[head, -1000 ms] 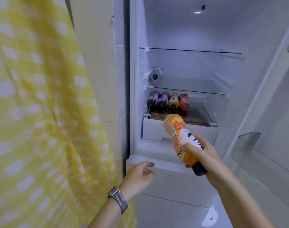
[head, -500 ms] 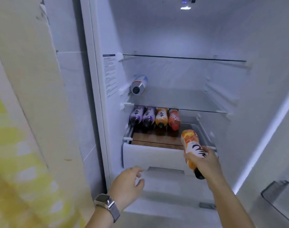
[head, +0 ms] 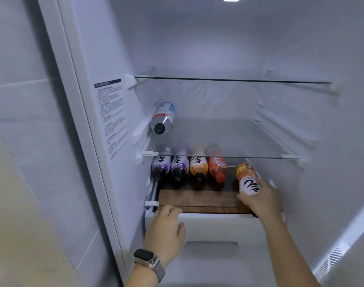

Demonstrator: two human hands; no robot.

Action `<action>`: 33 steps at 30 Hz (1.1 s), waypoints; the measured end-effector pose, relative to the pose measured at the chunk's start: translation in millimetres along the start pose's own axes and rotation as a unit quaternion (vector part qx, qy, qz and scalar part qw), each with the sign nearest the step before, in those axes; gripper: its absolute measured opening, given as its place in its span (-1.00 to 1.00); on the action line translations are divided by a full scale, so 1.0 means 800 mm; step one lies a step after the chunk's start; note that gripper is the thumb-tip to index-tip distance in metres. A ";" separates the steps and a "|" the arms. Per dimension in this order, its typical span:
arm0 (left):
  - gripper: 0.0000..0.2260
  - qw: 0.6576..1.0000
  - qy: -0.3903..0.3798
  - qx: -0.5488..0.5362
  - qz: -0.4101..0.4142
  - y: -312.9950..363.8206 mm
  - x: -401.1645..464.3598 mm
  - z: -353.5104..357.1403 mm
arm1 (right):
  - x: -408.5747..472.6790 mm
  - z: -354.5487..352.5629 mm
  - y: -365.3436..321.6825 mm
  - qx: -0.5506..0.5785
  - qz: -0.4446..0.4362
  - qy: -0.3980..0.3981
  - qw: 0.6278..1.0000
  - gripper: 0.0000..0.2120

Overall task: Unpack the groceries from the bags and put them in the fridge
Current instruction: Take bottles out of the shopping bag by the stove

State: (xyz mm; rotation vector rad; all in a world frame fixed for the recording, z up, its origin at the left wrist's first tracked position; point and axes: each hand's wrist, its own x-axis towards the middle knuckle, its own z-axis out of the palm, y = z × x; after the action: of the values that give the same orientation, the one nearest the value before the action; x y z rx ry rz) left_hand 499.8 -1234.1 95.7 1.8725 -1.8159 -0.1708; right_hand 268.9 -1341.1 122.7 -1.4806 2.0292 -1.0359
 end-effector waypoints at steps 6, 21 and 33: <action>-0.64 1.000 -0.013 -0.008 0.016 0.003 0.018 0.011 | 0.058 0.017 -0.023 0.006 -0.019 -0.040 0.999 -0.39; -0.62 0.999 -0.004 0.021 0.036 0.012 0.029 0.013 | 0.146 0.068 -0.051 -0.076 -0.040 -0.111 0.990 -0.66; -0.61 0.999 -0.012 0.033 0.002 0.008 0.033 0.002 | 0.153 0.078 -0.042 -0.070 -0.084 -0.087 0.990 -0.76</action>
State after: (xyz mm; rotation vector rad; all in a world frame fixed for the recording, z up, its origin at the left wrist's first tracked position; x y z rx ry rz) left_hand 495.7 -1259.8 104.3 1.9186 -1.8623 -0.1330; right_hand 291.4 -1480.7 120.3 -1.7755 1.9139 -0.8061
